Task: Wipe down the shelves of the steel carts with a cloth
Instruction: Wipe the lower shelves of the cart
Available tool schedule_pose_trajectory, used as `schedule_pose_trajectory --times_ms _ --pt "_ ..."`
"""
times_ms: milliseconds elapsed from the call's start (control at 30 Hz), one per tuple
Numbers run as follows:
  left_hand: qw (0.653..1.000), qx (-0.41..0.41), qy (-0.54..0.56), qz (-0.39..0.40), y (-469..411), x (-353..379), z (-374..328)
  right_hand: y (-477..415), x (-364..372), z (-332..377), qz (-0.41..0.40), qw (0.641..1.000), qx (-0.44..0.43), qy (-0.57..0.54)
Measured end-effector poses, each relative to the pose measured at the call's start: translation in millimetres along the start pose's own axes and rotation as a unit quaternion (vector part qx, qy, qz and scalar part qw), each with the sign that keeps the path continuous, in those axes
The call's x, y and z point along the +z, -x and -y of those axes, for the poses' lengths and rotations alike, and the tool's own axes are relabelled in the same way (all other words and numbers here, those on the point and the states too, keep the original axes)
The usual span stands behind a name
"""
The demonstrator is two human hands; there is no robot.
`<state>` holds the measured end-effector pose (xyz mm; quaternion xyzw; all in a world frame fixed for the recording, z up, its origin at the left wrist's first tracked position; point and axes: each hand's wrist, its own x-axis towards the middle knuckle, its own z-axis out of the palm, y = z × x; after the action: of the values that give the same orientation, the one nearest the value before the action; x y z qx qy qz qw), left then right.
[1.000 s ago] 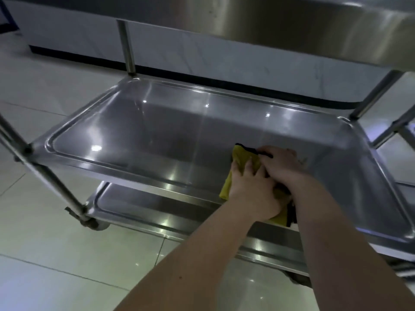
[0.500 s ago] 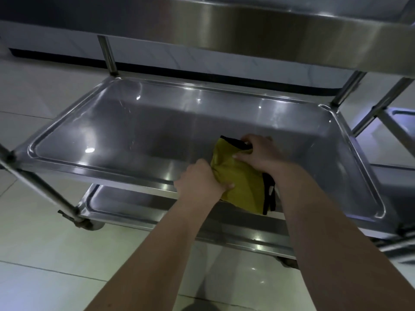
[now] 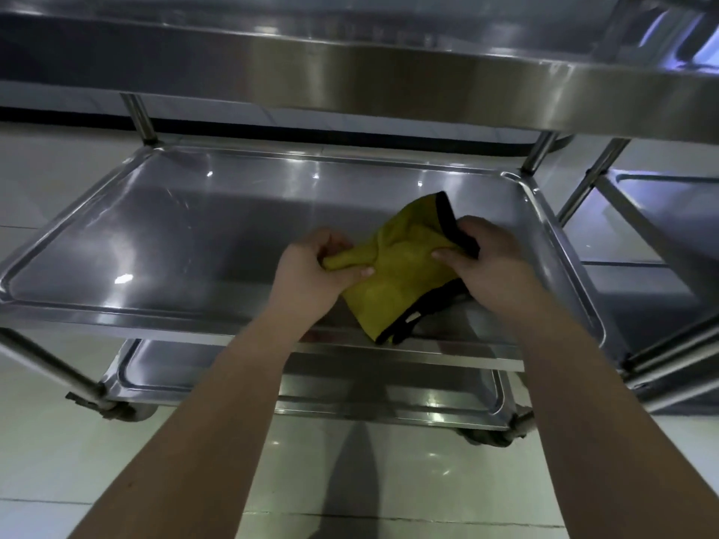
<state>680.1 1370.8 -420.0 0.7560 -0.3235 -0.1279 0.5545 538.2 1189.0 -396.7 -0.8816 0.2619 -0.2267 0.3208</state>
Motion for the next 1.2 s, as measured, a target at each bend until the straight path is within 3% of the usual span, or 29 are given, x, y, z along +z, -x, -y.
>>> schedule_pose_trajectory --times_ms 133,300,400,533,667,800,933,1033,1133,1200 --pt "0.993 0.036 0.105 0.031 21.5 0.6 -20.4 57.4 -22.9 6.8 -0.071 0.991 -0.023 -0.115" --pt "0.983 0.039 0.168 0.057 67.2 21.4 -11.1 124.1 -19.1 -14.7 -0.091 0.990 0.013 -0.108" --pt "0.989 0.045 0.129 0.062 99.9 41.4 10.3 162.5 -5.0 -38.1 -0.102 0.987 0.072 -0.099" --pt "0.991 0.056 0.035 0.119 129.9 65.1 44.1 208.1 12.9 -80.6 -0.054 0.986 0.134 -0.080" --pt "0.973 -0.024 -0.055 0.221 135.7 99.1 103.1 237.7 42.3 -129.5 0.031 0.978 0.200 -0.052" --pt "0.960 -0.059 -0.082 0.260 133.0 137.9 151.2 248.6 69.8 -166.9 0.069 0.975 0.208 -0.033" --pt "0.962 -0.077 -0.080 0.249 120.9 178.2 182.2 230.0 82.5 -206.9 0.054 0.979 0.197 0.002" --pt "0.976 -0.080 -0.063 0.193 101.0 211.3 199.4 189.7 83.6 -232.6 0.029 0.981 0.181 0.061" --pt "0.982 -0.052 -0.132 0.123 75.5 239.8 212.0 138.9 91.9 -259.4 0.028 0.976 0.175 0.124" --pt "0.966 -0.014 -0.241 0.098 66.7 251.1 225.2 116.9 107.2 -274.5 0.034 0.962 0.180 0.204"
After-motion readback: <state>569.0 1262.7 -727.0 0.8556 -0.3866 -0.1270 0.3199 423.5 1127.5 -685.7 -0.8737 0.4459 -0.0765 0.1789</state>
